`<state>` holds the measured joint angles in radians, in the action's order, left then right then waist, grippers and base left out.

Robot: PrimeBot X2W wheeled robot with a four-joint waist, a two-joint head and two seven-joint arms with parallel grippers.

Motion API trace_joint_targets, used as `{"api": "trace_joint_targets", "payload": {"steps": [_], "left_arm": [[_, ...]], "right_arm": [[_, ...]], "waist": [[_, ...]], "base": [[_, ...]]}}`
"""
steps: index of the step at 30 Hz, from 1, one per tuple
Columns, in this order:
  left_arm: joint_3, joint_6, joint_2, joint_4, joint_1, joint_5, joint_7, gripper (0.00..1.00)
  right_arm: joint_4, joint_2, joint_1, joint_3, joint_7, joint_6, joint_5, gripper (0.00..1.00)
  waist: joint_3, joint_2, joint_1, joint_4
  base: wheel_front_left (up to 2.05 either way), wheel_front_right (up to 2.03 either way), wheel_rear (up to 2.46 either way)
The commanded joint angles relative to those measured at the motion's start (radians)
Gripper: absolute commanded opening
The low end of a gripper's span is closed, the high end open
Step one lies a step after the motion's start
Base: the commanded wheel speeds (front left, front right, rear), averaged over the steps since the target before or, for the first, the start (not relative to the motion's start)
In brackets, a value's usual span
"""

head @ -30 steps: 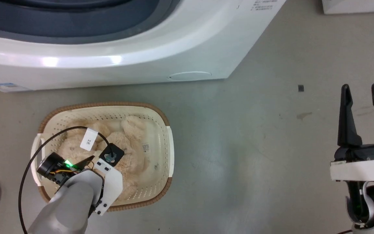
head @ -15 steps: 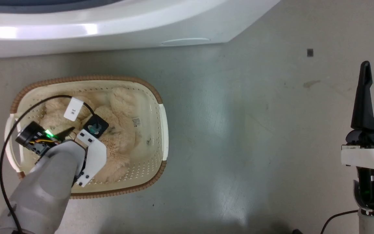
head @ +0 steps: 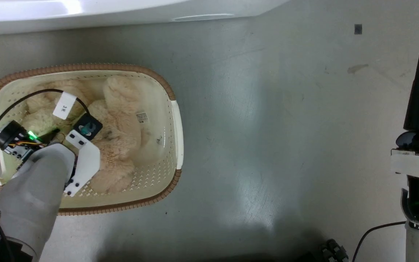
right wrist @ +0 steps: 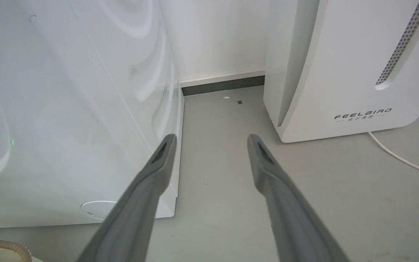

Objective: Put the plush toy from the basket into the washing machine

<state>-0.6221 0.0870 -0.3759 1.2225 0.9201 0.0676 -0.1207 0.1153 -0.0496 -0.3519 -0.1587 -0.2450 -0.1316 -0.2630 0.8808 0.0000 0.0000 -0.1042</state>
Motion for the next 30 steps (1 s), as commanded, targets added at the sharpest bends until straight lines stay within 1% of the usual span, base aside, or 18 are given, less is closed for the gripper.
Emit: {"api": "trace_joint_targets", "payload": {"steps": [1, 2, 3, 4, 5, 10, 16, 22, 30], "left_arm": [[-0.015, -0.003, -0.014, 0.029, 0.026, -0.001, 0.003, 1.0], [-0.021, -0.002, -0.016, 0.039, 0.032, -0.003, 0.001, 1.0], [-0.026, 0.0, -0.018, 0.05, 0.038, -0.006, -0.003, 0.65], [-0.032, 0.002, -0.02, 0.06, 0.045, -0.009, -0.006, 0.04], [-0.036, 0.004, -0.021, 0.068, 0.049, -0.012, -0.008, 0.0], [-0.04, 0.011, -0.014, 0.068, 0.035, -0.027, -0.012, 0.0], [-0.045, 0.014, -0.011, 0.068, 0.008, -0.044, 0.014, 0.0], [-0.053, 0.02, -0.001, 0.068, -0.033, -0.062, 0.055, 0.0], [-0.054, 0.026, 0.041, 0.068, -0.093, -0.096, 0.101, 0.0]], "right_arm": [[0.009, -0.001, -0.023, -0.007, -0.009, 0.001, -0.008, 1.0], [0.01, -0.001, -0.026, -0.009, -0.011, 0.001, -0.011, 1.0], [0.011, -0.001, -0.029, -0.01, -0.013, 0.001, -0.013, 1.0], [0.011, -0.001, -0.032, -0.012, -0.015, 0.001, -0.015, 1.0], [0.011, -0.001, -0.034, -0.014, -0.017, 0.001, -0.017, 1.0], [0.002, -0.001, -0.028, -0.015, -0.017, 0.001, -0.018, 1.0], [-0.017, -0.001, -0.016, -0.01, -0.017, 0.001, -0.018, 1.0], [-0.053, -0.001, 0.011, -0.003, -0.017, 0.001, -0.014, 1.0], [-0.099, -0.001, 0.071, -0.001, -0.017, 0.001, 0.003, 1.0]], "waist": [[0.01, 0.0, 0.0, -0.004], [0.016, 0.0, 0.0, -0.006], [0.022, 0.0, 0.0, -0.007], [0.027, 0.0, 0.0, -0.008], [0.03, 0.0, 0.0, -0.009], [0.005, 0.0, 0.0, -0.007], [-0.047, 0.0, 0.0, -0.004], [-0.128, 0.0, 0.0, 0.003], [-0.262, 0.0, 0.0, 0.034]], "base": [[0.0, 0.0, 0.0], [0.0, 0.0, 0.0], [0.0, 0.0, 0.0], [0.0, 0.0, 0.0], [0.0, 0.0, 0.0], [0.0, 0.0, 0.0], [0.0, 0.0, 0.0], [0.0, 0.0, 0.0], [0.0, 0.0, 0.0]]}}
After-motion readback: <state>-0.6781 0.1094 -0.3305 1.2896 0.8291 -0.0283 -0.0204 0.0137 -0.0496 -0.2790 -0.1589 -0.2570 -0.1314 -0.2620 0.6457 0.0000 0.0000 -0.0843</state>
